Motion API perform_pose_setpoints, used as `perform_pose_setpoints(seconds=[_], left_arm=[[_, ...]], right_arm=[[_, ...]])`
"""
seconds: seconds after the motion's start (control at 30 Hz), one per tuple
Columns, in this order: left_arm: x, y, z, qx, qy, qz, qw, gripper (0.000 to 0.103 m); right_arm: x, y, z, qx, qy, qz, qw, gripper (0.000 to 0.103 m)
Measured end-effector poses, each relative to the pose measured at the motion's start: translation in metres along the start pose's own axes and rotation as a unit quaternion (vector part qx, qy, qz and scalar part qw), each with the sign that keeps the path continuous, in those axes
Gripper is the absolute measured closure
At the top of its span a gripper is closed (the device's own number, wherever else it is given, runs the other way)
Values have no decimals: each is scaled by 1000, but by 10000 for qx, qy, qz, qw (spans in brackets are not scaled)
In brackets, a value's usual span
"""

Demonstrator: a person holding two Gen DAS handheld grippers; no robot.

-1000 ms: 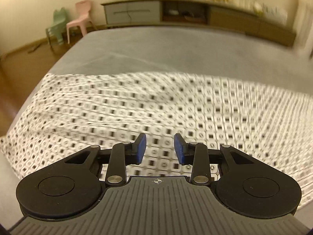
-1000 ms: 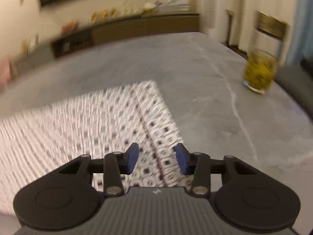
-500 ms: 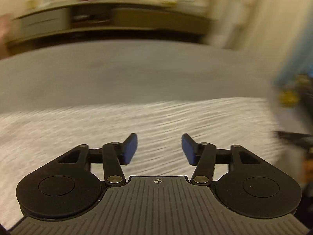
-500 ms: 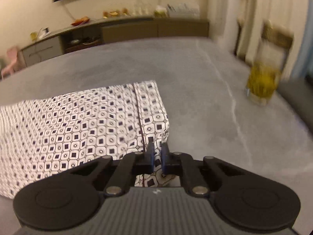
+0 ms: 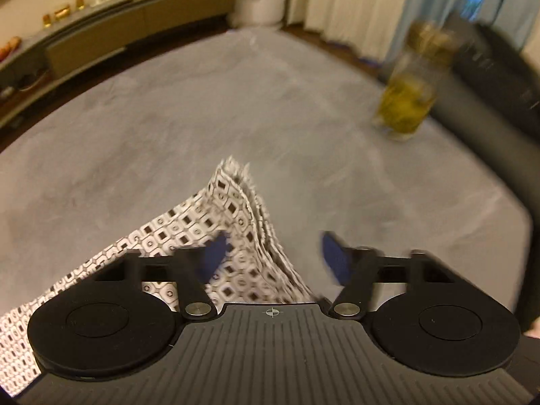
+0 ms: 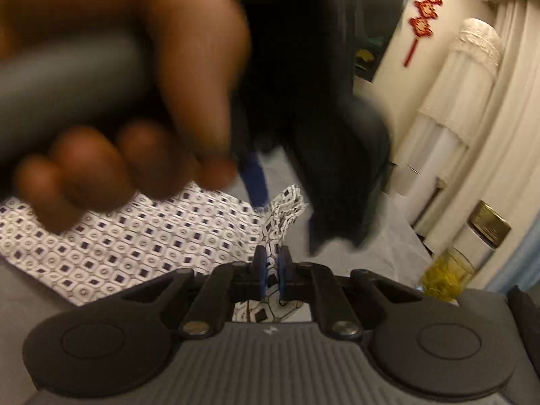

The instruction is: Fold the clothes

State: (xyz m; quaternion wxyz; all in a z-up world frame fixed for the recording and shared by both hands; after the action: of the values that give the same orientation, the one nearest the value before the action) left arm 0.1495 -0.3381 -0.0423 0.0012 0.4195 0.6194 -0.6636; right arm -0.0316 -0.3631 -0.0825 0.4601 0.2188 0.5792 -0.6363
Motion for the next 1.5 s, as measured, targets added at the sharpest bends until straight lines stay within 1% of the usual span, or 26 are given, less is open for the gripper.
perform_pose_setpoints(seconds=[0.03, 0.1, 0.13, 0.17, 0.2, 0.27, 0.3, 0.37, 0.47, 0.53, 0.63, 0.7, 0.83, 0.93, 0.97, 1.0, 1.07, 1.1, 1.17, 1.23, 1.3, 1.33, 1.37, 1.4, 1.43, 1.5], left_arm=[[2, 3, -6, -15, -149, -3, 9999, 103], [10, 1, -24, -23, -498, 43, 9987, 103], [17, -7, -39, -1, -729, 124, 9973, 103], [24, -16, -54, 20, -960, 204, 9952, 103], [31, -25, -68, 41, -1190, 285, 9925, 103], [51, -32, -100, -62, -1491, 297, 9884, 103], [61, -29, -114, -68, -1580, 201, 9872, 103], [75, -18, -130, -102, -1767, -32, 9842, 103], [87, -12, -136, -45, -1900, 17, 9818, 103], [91, -12, -139, -23, -2025, 105, 9792, 103], [99, -37, -146, -57, -2297, 457, 9722, 103], [104, -50, -157, -110, -2474, 534, 9674, 103], [118, -32, -171, -467, -2407, 16, 9695, 103], [126, -23, -173, -488, -2399, -28, 9696, 103], [127, -23, -171, -531, -2326, -35, 9711, 103], [128, -22, -168, -625, -2208, -51, 9733, 103], [128, -20, -165, -865, -1986, -41, 9763, 95], [130, -21, -165, -949, -1926, -22, 9767, 91], [133, -30, -169, -1045, -1954, 118, 9751, 91], [136, -49, -173, -1107, -2039, 396, 9719, 92], [140, -68, -171, -896, -2014, 682, 9730, 92], [143, -72, -168, -710, -1948, 709, 9757, 92], [146, -72, -162, -494, -1857, 664, 9791, 91], [151, -67, -157, -439, -1747, 571, 9820, 88], [156, -59, -153, -482, -1625, 448, 9845, 88], [166, -45, -146, -569, -1442, 254, 9876, 89]], right_arm=[[0, -1, 2, -90, 10, 42, 10000, 95], [-1, -9, 12, -503, 315, 139, 9981, 89], [-1, -13, 18, -725, 480, 194, 9960, 80], [-2, -20, 26, -1131, 785, 323, 9900, 75], [-3, -28, 34, -1533, 1088, 451, 9811, 73], [-5, -39, 48, -2293, 1617, 651, 9576, 71], [-7, -39, 51, -2481, 1741, 689, 9505, 71], [-12, -32, 52, -2647, 1846, 584, 9447, 71], [-19, -19, 43, -2629, 1814, 249, 9473, 75], [-21, -16, 33, -2588, 1573, 136, 9529, 75], [-24, -9, 20, -2430, 1229, -50, 9622, 75], [-23, -6, 16, -2389, 1202, -42, 9636, 75], [-30, 10, 2, -2481, 1155, -36, 9618, 75], [-33, 20, -17, -2493, 880, -176, 9643, 75], [-34, 25, -24, -2464, 754, -293, 9658, 80], [-34, 29, -30, -2432, 628, -412, 9671, 81], [-31, 39, -40, -2300, 367, -680, 9701, 81], [-30, 40, -41, -2263, 305, -713, 9710, 81], [-27, 41, -44, -2195, 195, -772, 9724, 81], [-30, 37, -38, -2286, 393, -548, 9712, 80], [-33, 31, -34, -2449, 547, -297, 9675, 80], [-34, 33, -35, -2519, 583, -311, 9655, 80], [-33, 37, -39, -2518, 544, -440, 9653, 80], [-31, 43, -44, -2430, 449, -657, 9668, 80], [-29, 49, -49, -2343, 357, -853, 9678, 80], [-32, 48, -50, -2332, 390, -801, 9683, 79]])
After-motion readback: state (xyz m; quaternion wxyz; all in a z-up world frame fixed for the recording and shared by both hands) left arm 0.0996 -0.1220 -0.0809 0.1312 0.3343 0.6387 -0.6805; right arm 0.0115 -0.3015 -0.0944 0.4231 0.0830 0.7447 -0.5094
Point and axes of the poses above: each gripper's, at about its wrist camera, not at the fingertips, and y roughly the way its jaws point, z to its right, x to its underside, the point moved 1 cm from there along y, roughly the way its jaws point, and after that the axes turned 12 degrees about -x, right-handed, at the moved point
